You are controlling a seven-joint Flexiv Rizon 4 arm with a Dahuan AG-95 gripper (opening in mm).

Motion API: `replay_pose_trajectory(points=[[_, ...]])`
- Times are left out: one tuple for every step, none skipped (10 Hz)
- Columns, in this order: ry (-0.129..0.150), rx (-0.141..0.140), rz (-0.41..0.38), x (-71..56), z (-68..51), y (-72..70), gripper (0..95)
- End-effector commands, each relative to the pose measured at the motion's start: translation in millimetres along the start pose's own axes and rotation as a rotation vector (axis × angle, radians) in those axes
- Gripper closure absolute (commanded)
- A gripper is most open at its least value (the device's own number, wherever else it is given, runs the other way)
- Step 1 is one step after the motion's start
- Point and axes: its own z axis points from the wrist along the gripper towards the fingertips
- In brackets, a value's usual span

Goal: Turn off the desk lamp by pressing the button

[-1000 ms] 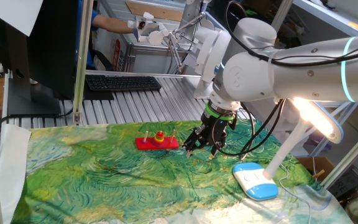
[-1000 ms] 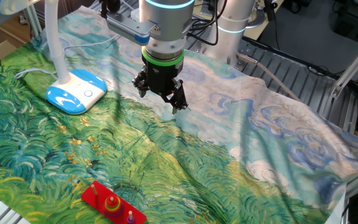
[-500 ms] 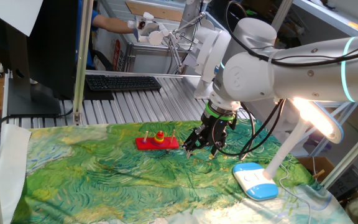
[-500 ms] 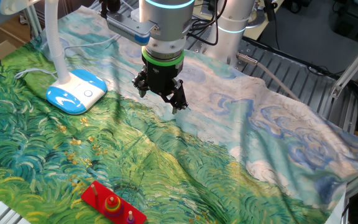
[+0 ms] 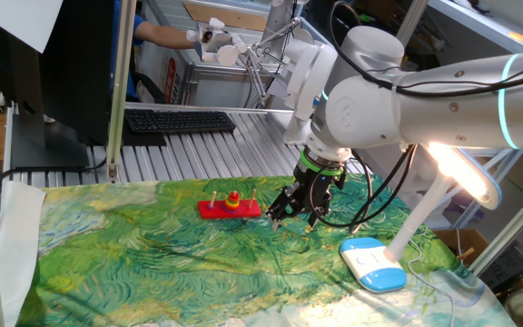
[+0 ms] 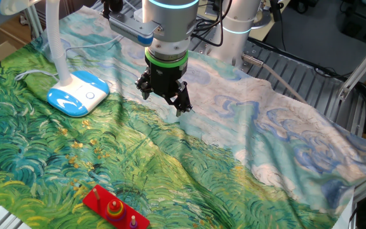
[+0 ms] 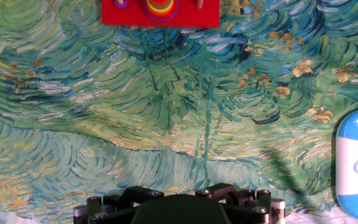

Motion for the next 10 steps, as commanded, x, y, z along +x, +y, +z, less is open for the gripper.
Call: replay_pose_trajectory(points=[[0.011, 0.026, -0.008, 0.0, 0.0, 0.0, 95.0], [0.012, 0.023, -0.007, 0.0, 0.1, -0.1, 95.0], [0.013, 0.023, -0.007, 0.1, 0.2, -0.2, 95.0], [0.012, 0.022, -0.006, 0.1, 0.4, -0.2, 95.0], [0.012, 0.023, -0.004, 0.1, 0.6, -0.1, 95.0], [0.012, 0.023, -0.003, 0.2, 0.8, -0.1, 95.0], [0.012, 0.023, -0.001, 0.4, 1.1, 0.0, 95.0], [0.012, 0.023, 0.000, 0.5, 1.5, 0.1, 95.0], [0.012, 0.022, 0.003, 0.8, 1.9, 0.2, 95.0], [0.012, 0.022, 0.007, 1.1, 2.1, 0.3, 95.0]])
